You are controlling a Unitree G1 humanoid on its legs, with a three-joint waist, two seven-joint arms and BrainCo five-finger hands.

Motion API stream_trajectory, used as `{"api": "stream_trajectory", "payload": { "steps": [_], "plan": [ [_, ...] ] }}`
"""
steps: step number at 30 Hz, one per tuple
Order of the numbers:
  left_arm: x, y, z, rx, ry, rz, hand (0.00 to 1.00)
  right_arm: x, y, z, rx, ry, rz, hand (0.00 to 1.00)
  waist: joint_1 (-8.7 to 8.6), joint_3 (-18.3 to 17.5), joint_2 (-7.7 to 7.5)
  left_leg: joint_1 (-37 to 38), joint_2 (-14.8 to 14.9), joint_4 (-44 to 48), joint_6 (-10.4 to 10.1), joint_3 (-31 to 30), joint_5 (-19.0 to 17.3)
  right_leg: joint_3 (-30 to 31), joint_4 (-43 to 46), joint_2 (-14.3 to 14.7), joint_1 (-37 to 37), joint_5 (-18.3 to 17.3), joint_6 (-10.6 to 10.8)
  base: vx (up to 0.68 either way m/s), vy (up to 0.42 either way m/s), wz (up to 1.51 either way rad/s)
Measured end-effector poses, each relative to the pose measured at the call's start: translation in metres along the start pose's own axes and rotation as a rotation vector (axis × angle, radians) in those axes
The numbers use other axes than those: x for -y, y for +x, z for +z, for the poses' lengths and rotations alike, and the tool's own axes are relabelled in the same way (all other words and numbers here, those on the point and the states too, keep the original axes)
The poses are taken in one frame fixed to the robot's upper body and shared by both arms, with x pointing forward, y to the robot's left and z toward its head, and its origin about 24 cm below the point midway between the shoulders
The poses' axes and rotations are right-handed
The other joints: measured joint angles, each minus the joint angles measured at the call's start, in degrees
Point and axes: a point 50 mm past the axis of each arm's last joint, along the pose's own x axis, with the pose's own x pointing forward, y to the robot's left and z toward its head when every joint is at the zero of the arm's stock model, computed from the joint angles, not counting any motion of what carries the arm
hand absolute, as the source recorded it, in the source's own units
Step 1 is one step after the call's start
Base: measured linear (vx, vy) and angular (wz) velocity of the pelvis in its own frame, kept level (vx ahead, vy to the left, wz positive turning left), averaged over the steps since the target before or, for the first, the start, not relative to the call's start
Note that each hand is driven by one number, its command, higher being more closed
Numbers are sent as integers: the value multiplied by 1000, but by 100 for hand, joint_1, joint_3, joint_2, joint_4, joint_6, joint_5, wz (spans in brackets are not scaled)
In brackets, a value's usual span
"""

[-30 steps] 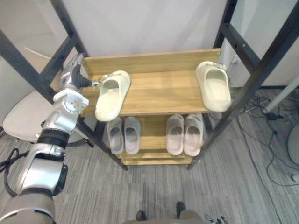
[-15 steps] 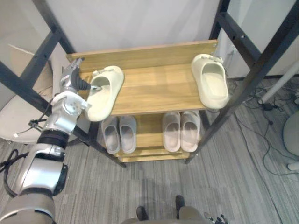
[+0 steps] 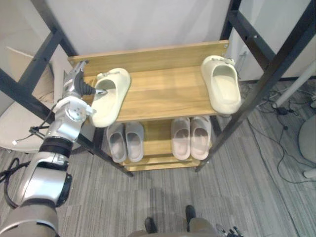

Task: Organize the slippers on the shoe rack

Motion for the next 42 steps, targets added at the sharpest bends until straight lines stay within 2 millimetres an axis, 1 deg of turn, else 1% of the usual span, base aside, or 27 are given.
{"api": "stream_trajectory", "payload": {
  "steps": [6, 9, 14, 21, 26, 30, 32, 34, 37, 42],
  "plan": [
    [-3, 4, 1, -21, -6, 9, 100, -2, 3, 4, -4, -4, -3, 0, -69, 32, 30, -31, -11, 2, 1, 41, 1, 68, -132, 6, 24, 112, -5, 8, -3, -6],
    [-2, 4, 0, -29, -25, 8, 100, -1, 3, 4, -5, -5, -4, 0, -69, 36, 37, -31, -15, 5, 2, 73, 1, 97, -246, 6, 65, 195, -3, -8, -5, -6],
    [9, 3, 6, -30, -88, -10, 100, -1, 3, 3, -8, -4, -10, 0, -83, 41, 37, 9, -23, 20, 4, 99, 2, 127, -381, -1, 154, 298, -1, -22, -6, -2],
    [20, 2, 15, -24, -151, -26, 100, -1, 3, 4, -8, -4, -12, 0, -185, 76, 71, 75, -22, 18, 8, 100, 5, 132, -410, 0, 223, 314, 8, 0, 0, 0],
    [28, 0, 30, 16, -210, -35, 100, 0, 4, 4, -9, -7, -16, 0, -183, 87, 89, 76, -21, 20, 8, 38, 5, 87, -458, -3, 250, 324, 11, -3, -13, 6],
    [41, -4, 54, 89, -251, -60, 100, 0, 4, 4, -8, -7, -15, 0, -211, 104, 93, 135, -23, 19, 8, 9, 5, 66, -476, -5, 364, 323, 9, 12, -5, 2],
    [48, -5, 61, 99, -275, -74, 100, -1, 4, 5, -5, -7, -14, 0, -257, 108, 96, 167, -23, 19, 8, 4, 5, 69, -486, -5, 399, 322, 8, 0, 0, 0],
    [51, -6, 65, 104, -293, -79, 100, -1, 4, 6, -4, -7, -13, 0, -305, 110, 101, 167, -19, 19, 8, 4, 5, 72, -486, -3, 397, 322, 8, 0, 0, 0],
    [55, -8, 68, 103, -317, -85, 100, -1, 4, 6, -5, -7, -17, 0, -324, 116, 105, 172, -13, 19, 7, 12, 4, 92, -485, 1, 394, 324, 9, -12, -7, 0],
    [56, -7, 66, 84, -332, -85, 100, 0, 4, 6, -5, -5, -32, 0, -336, 121, 114, 189, 6, 17, -10, 120, -7, 177, -472, 21, 318, 330, 12, -20, -15, -9]
  ]
}}
